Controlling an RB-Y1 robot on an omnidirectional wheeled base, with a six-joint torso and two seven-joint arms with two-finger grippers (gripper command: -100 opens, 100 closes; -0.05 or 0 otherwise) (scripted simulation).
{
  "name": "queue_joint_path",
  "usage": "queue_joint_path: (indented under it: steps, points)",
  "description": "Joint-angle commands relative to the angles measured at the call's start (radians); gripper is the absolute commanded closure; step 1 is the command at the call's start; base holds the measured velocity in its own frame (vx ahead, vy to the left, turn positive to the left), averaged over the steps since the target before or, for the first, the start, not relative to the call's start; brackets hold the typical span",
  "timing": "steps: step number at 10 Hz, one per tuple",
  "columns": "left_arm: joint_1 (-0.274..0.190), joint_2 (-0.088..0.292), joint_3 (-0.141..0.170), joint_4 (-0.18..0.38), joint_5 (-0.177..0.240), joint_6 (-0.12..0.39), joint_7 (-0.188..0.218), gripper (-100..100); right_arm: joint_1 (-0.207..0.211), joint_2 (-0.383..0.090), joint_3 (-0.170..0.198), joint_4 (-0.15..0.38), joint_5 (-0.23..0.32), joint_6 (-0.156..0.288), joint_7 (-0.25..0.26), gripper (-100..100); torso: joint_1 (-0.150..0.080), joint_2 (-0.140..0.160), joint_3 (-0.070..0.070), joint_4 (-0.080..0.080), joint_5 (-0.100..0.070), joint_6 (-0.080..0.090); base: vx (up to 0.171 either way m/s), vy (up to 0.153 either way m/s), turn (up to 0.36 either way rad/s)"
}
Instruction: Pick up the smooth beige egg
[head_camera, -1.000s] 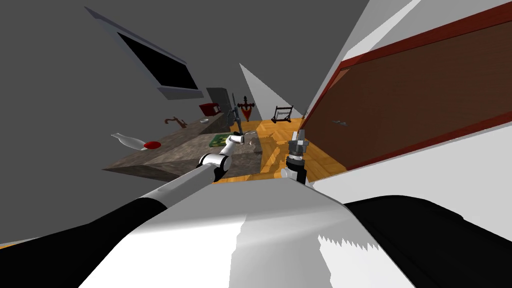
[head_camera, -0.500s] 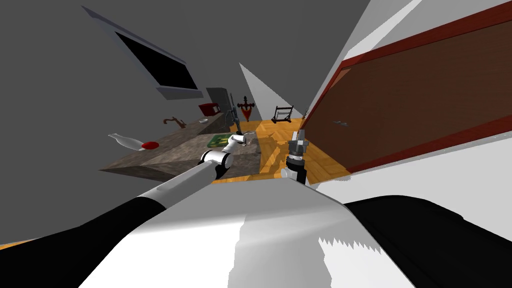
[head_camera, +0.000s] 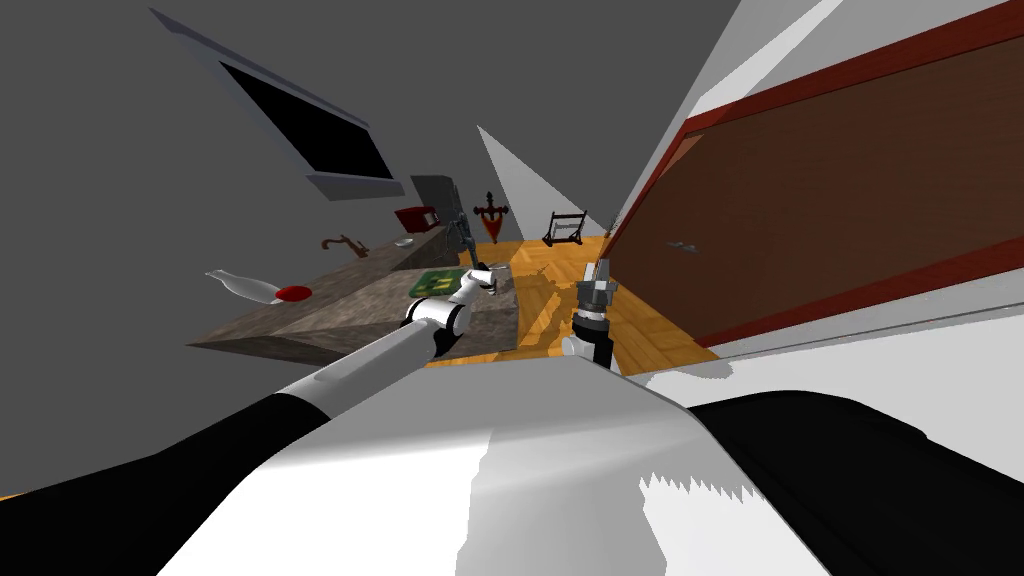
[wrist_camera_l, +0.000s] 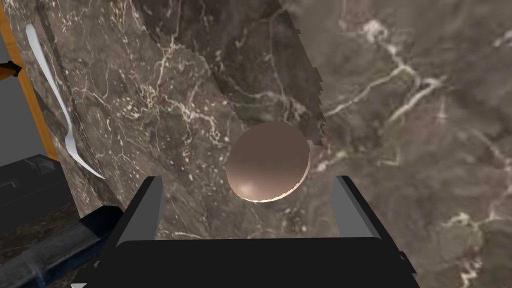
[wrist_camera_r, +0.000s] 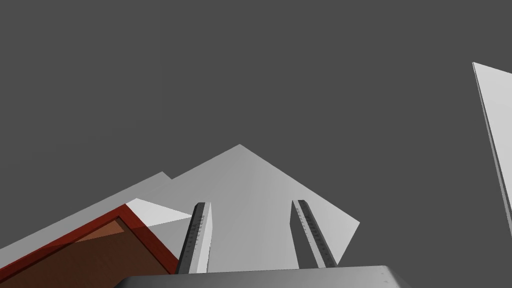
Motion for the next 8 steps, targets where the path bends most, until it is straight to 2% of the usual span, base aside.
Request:
queue_joint_path:
  steps: [1, 5, 6, 8]
  points:
    - [0.014, 0.009, -0.033, -0.02, 0.028, 0.003, 0.001, -100, 0.0, 0.0, 0.0, 0.0, 0.0, 0.0, 0.0, 0, 0.0, 0.0, 0.0, 0.0, 0.0, 0.0, 0.016, -0.021, 0.058]
    - [0.07, 0.046, -0.156, -0.099, 0.141, 0.017, 0.004, -100, 0.0, 0.0, 0.0, 0.0, 0.0, 0.0, 0.0, 0, -0.003, -0.002, -0.001, 0.0, -0.001, 0.0, 0.039, -0.056, 0.084]
    - [0.07, 0.046, -0.166, -0.099, 0.141, 0.017, 0.004, -100, 0.0, 0.0, 0.0, 0.0, 0.0, 0.0, 0.0, 0, -0.003, -0.002, -0.001, 0.0, -0.001, 0.0, 0.024, -0.04, 0.025]
    - [0.097, 0.065, -0.231, -0.139, 0.197, 0.023, 0.006, -100, 0.0, 0.0, 0.0, 0.0, 0.0, 0.0, 0.0, 0, -0.001, -0.001, 0.0, 0.0, 0.0, 0.0, 0.026, -0.029, 0.057]
